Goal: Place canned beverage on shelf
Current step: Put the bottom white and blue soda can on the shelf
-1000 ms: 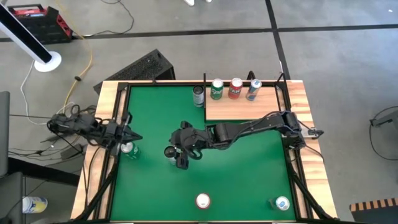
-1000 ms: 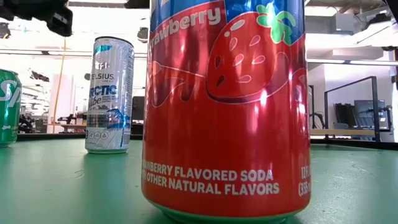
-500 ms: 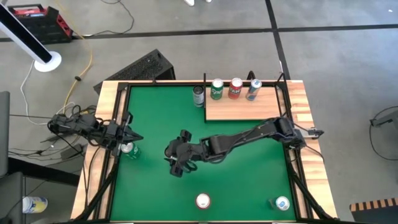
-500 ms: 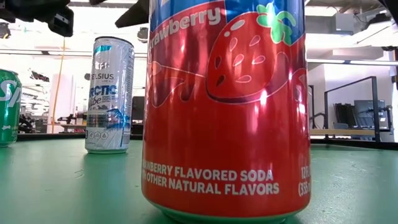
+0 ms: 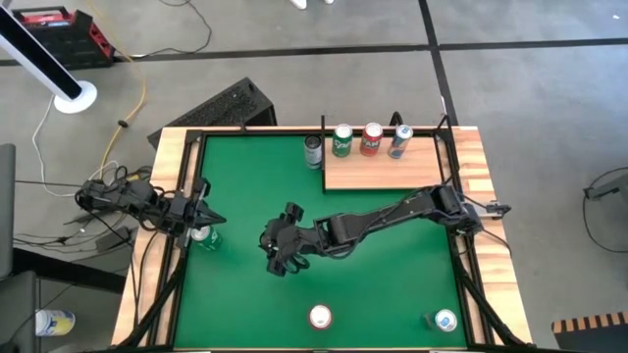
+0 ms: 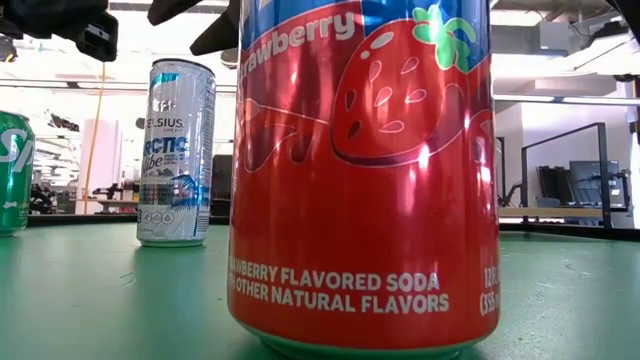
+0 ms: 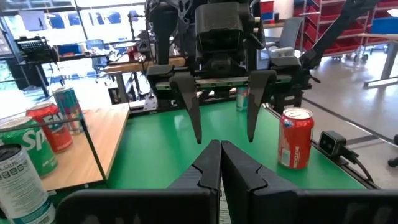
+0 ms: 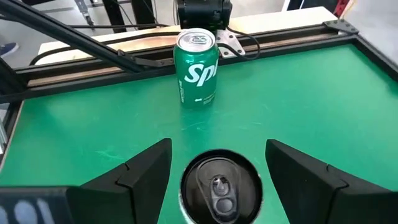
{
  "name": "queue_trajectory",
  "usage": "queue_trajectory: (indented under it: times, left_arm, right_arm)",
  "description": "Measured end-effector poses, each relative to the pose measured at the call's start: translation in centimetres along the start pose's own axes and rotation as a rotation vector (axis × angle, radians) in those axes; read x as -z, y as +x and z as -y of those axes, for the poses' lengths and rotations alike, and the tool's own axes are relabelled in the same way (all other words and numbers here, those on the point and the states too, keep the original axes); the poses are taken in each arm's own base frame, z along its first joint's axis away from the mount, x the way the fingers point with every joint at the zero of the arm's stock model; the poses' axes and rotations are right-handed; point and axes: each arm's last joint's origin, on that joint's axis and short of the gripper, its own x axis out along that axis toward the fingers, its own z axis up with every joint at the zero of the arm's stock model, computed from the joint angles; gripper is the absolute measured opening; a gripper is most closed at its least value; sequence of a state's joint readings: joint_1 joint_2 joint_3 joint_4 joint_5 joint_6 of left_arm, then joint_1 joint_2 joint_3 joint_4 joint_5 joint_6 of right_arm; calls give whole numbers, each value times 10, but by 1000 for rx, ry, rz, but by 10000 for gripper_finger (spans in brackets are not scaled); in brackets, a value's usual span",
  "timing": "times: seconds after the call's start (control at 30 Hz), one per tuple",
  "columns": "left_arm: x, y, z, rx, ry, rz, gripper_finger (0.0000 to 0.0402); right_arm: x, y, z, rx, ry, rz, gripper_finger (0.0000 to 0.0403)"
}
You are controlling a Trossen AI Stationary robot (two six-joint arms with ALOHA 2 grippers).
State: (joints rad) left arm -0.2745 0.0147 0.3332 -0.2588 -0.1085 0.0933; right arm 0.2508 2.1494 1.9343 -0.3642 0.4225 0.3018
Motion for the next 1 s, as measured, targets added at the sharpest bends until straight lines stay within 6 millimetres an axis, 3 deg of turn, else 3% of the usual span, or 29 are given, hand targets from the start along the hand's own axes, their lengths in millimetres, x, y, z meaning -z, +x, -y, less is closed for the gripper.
queue_trajectory:
  times: [0.6, 1.0]
  left_arm:
    - [4, 1, 0, 2, 6, -26, 0]
    - [9, 3, 2, 23, 3, -36, 0]
  right_arm:
    - [-8, 9, 20, -31, -18, -4, 286]
    - [-40, -12, 14, -63, -130, 67, 287]
